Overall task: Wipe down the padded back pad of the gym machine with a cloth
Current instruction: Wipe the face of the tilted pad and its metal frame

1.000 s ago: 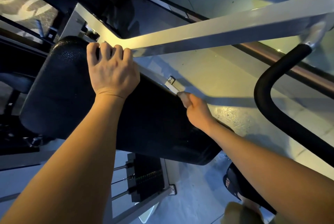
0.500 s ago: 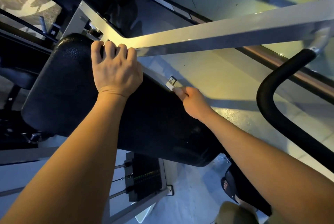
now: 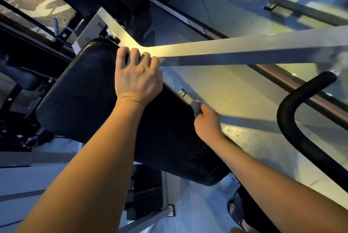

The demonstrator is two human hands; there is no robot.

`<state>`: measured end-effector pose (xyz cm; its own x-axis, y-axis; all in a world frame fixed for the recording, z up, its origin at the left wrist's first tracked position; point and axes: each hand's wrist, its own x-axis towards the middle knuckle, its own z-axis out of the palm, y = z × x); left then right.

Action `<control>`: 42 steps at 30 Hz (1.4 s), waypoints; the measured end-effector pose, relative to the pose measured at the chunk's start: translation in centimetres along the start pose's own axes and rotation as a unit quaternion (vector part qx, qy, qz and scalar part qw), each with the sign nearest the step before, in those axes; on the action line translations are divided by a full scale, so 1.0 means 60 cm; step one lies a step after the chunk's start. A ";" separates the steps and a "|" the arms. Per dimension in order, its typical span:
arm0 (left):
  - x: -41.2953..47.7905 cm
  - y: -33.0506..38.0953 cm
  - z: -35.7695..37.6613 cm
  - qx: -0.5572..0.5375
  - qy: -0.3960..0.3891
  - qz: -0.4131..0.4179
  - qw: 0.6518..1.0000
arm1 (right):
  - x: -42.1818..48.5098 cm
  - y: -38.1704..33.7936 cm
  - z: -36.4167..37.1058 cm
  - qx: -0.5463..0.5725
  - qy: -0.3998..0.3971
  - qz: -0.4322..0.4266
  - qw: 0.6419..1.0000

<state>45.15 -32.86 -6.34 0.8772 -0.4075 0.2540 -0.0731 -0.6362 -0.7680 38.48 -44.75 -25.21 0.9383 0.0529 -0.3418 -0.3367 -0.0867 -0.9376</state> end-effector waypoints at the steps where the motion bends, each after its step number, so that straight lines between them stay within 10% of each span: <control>1: 0.001 0.000 0.000 -0.008 0.006 0.000 1.000 | -0.003 -0.030 0.005 0.001 0.004 -0.037 0.999; 10: -0.010 -0.011 -0.005 -0.087 0.003 0.012 0.996 | -0.013 0.022 0.004 -0.190 0.060 -0.276 0.940; 15: -0.055 -0.005 -0.020 -0.212 0.005 0.010 0.977 | -0.017 0.061 -0.021 -0.195 0.048 -0.200 0.959; 22: -0.269 -0.006 -0.036 -0.379 0.005 -0.222 0.898 | -0.072 -0.128 -0.012 -0.110 0.054 -0.258 0.958; 30: -0.381 -0.053 -0.032 -0.363 -0.091 -0.338 0.864 | -0.057 -0.237 0.082 -0.213 0.132 -0.478 0.842; 36: -0.379 -0.058 -0.027 -0.375 -0.198 -0.315 0.849 | -0.081 -0.102 0.049 -0.417 -0.070 -0.538 0.729; 42: -0.364 -0.056 -0.045 -0.372 -0.240 -0.339 0.830 | -0.059 -0.133 0.018 -0.464 -0.059 -0.587 0.661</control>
<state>24.94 -23.59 -7.73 0.9110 0.4046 0.0796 0.3991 -0.9137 0.0771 37.78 -43.18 -16.61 0.4782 0.6984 0.5324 0.8629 -0.4866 -0.1368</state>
